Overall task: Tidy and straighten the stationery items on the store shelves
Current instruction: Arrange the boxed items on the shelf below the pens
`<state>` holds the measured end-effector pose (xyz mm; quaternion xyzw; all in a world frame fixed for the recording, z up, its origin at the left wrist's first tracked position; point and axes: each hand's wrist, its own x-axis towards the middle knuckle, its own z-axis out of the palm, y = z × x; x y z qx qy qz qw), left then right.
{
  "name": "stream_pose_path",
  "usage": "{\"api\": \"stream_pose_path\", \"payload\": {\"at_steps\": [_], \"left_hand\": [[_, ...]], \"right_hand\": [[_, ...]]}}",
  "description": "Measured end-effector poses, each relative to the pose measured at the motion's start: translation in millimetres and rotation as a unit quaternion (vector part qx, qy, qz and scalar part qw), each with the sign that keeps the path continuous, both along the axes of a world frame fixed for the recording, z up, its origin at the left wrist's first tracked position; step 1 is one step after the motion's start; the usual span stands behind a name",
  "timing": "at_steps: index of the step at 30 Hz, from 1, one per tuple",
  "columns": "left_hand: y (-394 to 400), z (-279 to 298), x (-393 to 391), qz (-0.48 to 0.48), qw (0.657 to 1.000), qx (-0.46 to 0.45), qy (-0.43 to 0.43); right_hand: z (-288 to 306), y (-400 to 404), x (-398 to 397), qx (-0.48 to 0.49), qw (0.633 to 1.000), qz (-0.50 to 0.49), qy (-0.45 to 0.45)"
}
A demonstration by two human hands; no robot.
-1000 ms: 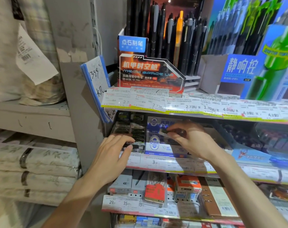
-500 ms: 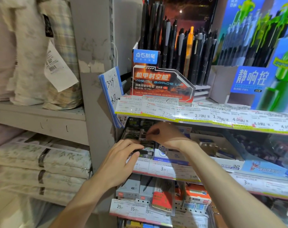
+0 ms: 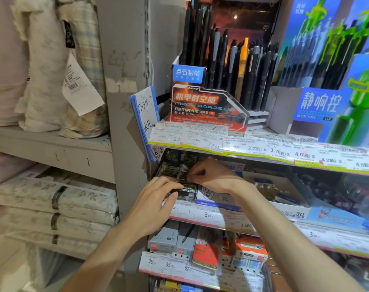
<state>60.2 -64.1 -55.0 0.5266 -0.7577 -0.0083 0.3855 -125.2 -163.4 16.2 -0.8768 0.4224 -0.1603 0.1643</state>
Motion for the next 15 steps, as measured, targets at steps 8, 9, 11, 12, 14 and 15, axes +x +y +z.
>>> {"api": "stream_pose_path", "payload": {"at_steps": [8, 9, 11, 12, 14, 15], "left_hand": [[-7.7, -0.1, -7.8, 0.05, 0.999, -0.017, 0.003], [-9.9, -0.3, -8.8, 0.059, 0.998, -0.014, -0.001], [-13.3, -1.4, -10.9, 0.072, 0.997, -0.005, -0.009], [-14.4, -2.2, -12.0, 0.075, 0.997, 0.0, -0.012], [-16.1, -4.0, -13.3, 0.082, 0.996, 0.004, -0.02], [-17.0, -4.8, -13.7, 0.086, 0.996, 0.002, -0.024]], "right_hand": [[0.9, 6.9, -32.2, -0.028, 0.993, -0.073, -0.092], [1.1, 7.0, -40.8, -0.032, 0.992, -0.089, -0.081], [1.8, 8.2, -58.1, -0.049, 0.992, -0.11, -0.041], [2.4, 9.5, -65.6, -0.062, 0.991, -0.115, -0.019], [3.2, 12.0, -78.7, -0.075, 0.99, -0.118, 0.021], [3.8, 14.4, -83.8, -0.074, 0.989, -0.117, 0.042]]}}
